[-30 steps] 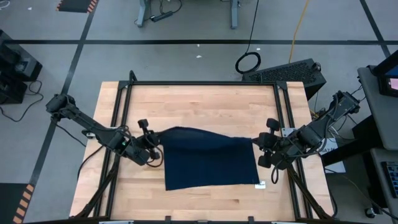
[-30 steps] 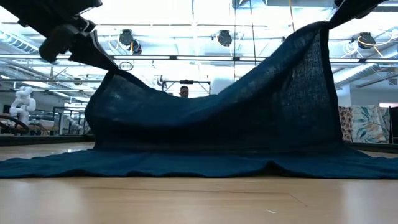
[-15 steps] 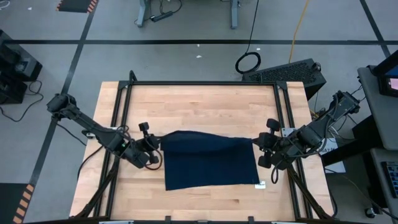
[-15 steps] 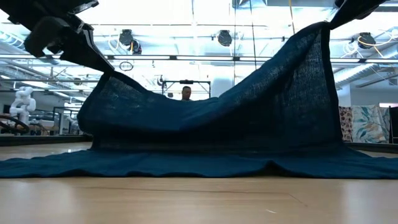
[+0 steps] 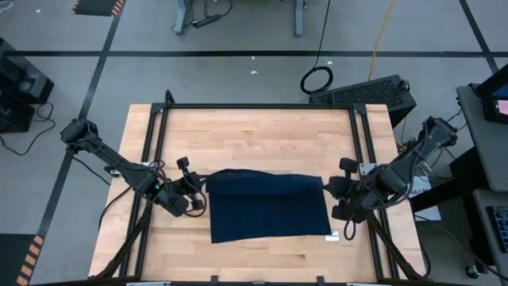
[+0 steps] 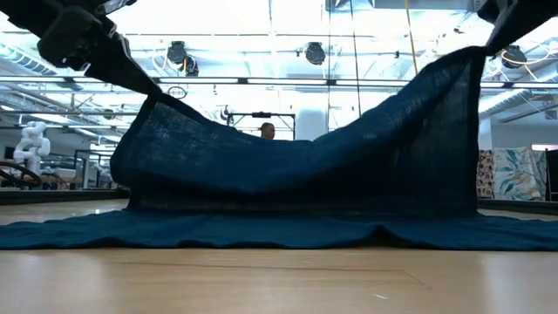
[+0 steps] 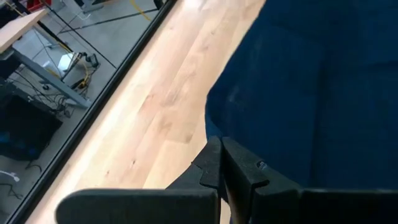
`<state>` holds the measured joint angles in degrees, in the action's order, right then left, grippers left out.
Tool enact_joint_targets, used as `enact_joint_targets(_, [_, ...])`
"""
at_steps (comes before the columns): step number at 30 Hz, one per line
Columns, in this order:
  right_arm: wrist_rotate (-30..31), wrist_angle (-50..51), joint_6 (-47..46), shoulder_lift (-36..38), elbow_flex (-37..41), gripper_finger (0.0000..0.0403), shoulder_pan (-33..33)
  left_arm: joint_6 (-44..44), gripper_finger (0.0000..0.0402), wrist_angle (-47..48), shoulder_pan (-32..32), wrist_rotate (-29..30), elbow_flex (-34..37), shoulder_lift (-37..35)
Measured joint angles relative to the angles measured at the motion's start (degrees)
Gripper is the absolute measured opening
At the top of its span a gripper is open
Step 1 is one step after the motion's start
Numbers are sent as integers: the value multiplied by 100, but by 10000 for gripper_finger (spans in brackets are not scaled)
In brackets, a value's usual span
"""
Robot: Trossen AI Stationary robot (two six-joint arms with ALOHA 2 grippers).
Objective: Roll towel into tight, uniform cylinder
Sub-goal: Roll the blue cloth napkin
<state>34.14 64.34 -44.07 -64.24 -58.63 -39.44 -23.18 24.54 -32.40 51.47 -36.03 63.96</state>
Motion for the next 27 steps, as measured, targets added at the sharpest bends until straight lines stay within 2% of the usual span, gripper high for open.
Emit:
enact_joint_targets(5, [-249,511,-610,-220,0,0,-230,103,11,-291,0,-170,0,0])
enact_joint_targets(15, [-1298,511,-1256,-291,0,0,-587,258,11,-1106,0,-1378,0,404])
enact_joint_targets(21, [-1483,393,-1510,-289,0,0,-697,258,11,-1096,0,-1388,0,752])
enact_joint_targets(27, [-1503,306,-1629,-363,0,0,-805,263,11,-1098,-21,-1267,2,703])
